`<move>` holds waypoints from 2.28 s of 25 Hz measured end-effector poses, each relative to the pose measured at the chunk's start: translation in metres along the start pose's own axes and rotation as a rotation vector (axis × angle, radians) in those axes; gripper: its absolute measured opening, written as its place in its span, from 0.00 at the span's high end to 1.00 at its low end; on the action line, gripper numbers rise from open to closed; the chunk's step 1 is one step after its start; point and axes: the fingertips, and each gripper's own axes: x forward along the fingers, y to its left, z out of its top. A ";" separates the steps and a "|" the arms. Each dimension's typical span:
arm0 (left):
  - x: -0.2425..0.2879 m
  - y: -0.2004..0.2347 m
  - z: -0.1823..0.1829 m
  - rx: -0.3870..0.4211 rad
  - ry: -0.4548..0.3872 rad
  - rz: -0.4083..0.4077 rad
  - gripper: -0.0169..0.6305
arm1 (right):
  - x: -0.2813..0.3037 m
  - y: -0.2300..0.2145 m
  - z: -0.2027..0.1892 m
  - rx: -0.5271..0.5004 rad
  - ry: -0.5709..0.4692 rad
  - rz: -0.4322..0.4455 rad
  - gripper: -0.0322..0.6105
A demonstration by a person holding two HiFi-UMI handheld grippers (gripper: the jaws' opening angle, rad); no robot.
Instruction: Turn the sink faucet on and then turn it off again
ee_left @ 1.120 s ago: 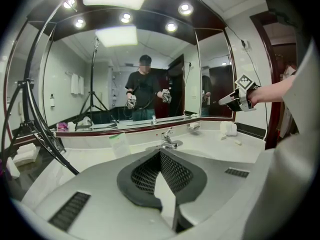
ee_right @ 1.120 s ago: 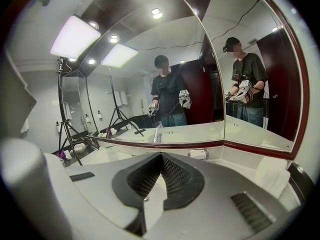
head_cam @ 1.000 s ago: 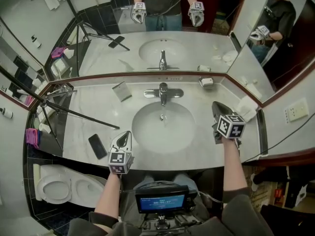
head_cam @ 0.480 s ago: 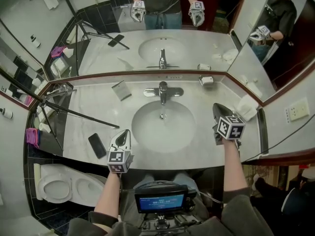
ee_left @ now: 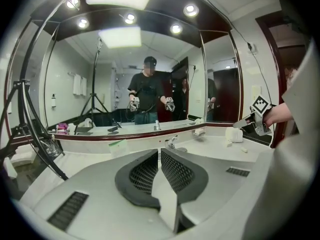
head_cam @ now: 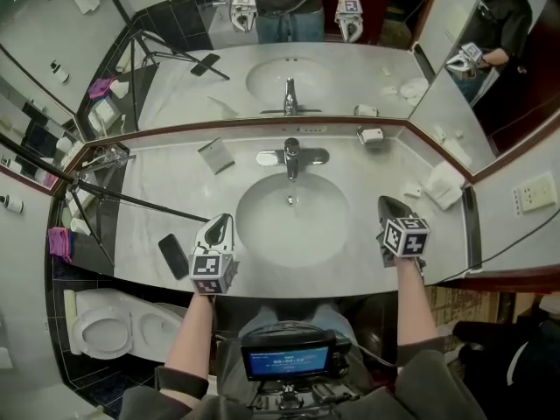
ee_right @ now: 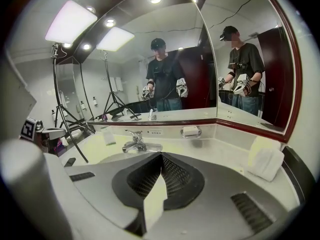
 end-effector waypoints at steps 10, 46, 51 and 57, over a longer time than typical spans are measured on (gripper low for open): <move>0.049 -0.004 0.020 0.101 0.019 -0.070 0.85 | 0.002 -0.006 -0.073 0.064 0.100 -0.028 0.95; 0.300 -0.081 -0.008 1.008 -0.079 -0.387 0.66 | -0.054 -0.041 -0.194 0.368 0.049 -0.243 0.95; 0.312 -0.089 -0.008 1.044 -0.090 -0.411 0.72 | -0.056 -0.046 -0.195 0.370 0.049 -0.262 0.95; 0.314 -0.100 -0.012 1.073 -0.103 -0.430 0.81 | -0.054 -0.049 -0.193 0.368 0.050 -0.263 0.95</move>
